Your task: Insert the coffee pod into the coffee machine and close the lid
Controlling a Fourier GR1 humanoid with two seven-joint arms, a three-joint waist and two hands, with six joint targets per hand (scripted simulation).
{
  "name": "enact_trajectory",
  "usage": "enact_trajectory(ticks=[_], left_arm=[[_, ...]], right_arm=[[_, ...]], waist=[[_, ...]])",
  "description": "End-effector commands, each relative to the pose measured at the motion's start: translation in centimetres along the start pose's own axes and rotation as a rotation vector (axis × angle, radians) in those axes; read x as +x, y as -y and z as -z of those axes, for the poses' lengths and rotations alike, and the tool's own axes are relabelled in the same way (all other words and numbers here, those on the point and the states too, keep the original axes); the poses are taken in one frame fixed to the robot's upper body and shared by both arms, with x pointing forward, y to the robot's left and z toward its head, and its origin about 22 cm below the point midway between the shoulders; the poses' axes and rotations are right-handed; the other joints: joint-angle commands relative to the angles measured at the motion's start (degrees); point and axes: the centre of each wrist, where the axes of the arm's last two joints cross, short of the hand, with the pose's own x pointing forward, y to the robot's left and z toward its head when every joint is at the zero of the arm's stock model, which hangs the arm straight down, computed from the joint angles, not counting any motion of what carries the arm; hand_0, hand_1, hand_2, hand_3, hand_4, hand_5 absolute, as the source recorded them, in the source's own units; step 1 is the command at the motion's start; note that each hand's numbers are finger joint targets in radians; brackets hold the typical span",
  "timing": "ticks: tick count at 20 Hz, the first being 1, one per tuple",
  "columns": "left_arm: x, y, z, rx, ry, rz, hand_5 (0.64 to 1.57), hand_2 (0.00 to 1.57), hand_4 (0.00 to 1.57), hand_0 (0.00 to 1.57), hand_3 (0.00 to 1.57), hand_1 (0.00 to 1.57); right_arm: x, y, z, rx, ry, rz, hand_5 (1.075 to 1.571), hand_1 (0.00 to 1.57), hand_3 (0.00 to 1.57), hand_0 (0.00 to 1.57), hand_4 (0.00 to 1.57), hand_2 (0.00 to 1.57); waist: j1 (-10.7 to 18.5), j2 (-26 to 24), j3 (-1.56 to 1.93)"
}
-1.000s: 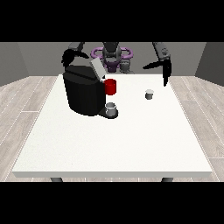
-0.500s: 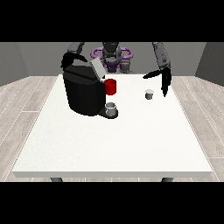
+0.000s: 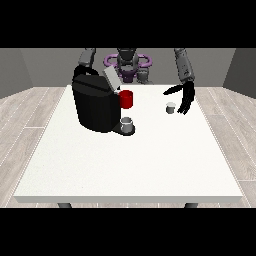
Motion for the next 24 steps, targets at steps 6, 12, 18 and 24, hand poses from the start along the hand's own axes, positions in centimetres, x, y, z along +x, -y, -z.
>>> enact_trajectory(ticks=[6,12,18,24], left_arm=[[-1.1,-2.3,-0.1,-0.024,-0.066,0.201,1.571,0.72,0.0,0.58,0.47,0.58],[-2.5,-2.2,-0.2,0.052,0.023,0.268,1.571,0.79,0.0,0.65,0.53,0.65],[-1.8,-0.6,0.9,0.126,0.048,0.323,1.571,0.92,0.35,0.77,0.69,0.77],[-2.3,0.5,1.0,0.14,0.043,0.395,1.571,1.09,0.29,0.99,0.87,0.99]], right_arm=[[-0.8,-0.2,-0.3,0.003,-0.041,-0.049,1.571,0.0,0.0,0.0,0.36,0.0],[1.0,-0.5,0.4,0.03,0.016,-0.013,1.571,0.0,0.0,0.0,0.43,0.0],[2.0,-1.0,1.2,0.017,0.003,-0.016,1.571,0.0,0.0,0.0,0.52,0.0],[2.3,-0.6,1.7,0.012,0.001,0.002,1.571,0.0,0.0,0.0,0.51,0.0]], waist=[[-1.14,-0.18,0.0],[-2.82,3.13,-0.03],[-2.69,3.12,-0.03],[-2.85,3.08,-0.03]])
